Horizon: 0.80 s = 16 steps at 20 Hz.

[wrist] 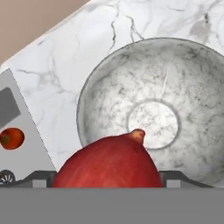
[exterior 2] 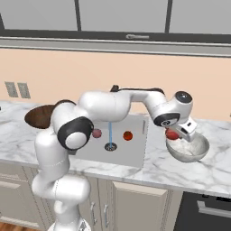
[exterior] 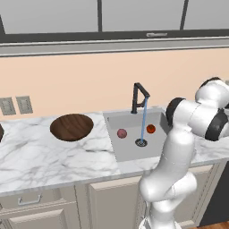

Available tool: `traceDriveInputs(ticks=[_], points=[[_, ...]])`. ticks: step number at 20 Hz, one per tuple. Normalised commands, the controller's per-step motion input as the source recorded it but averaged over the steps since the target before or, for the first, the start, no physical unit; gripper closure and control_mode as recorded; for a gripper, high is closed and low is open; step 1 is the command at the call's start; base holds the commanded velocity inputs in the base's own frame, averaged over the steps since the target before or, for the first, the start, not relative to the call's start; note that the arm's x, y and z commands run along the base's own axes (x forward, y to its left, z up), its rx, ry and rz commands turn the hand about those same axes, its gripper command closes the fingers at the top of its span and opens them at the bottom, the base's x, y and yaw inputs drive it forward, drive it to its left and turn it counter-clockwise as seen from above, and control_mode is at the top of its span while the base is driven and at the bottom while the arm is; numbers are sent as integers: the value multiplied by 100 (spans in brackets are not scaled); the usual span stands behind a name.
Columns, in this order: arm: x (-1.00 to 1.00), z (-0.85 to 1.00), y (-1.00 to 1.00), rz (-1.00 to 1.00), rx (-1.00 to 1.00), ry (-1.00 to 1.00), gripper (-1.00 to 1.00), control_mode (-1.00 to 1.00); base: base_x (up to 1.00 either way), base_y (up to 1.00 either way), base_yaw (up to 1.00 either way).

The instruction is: Pick the onions from the sink and place them in one bowl. Place the tomato in the other bowl. Then turn off the sink faucet.

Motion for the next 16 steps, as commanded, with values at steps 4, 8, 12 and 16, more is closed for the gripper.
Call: traceDriveInputs(ticks=[4,8,12,16], points=[[35,-30,-60,1,1,9,100,-100,0,0,0],[22,-27,-54,1,3,8,100,-100,0,0,0],[10,-22,-29,0,1,9,100,-100,0,0,0],[39,-37,9,0,-1,18,-100,-100,0,0,0]])
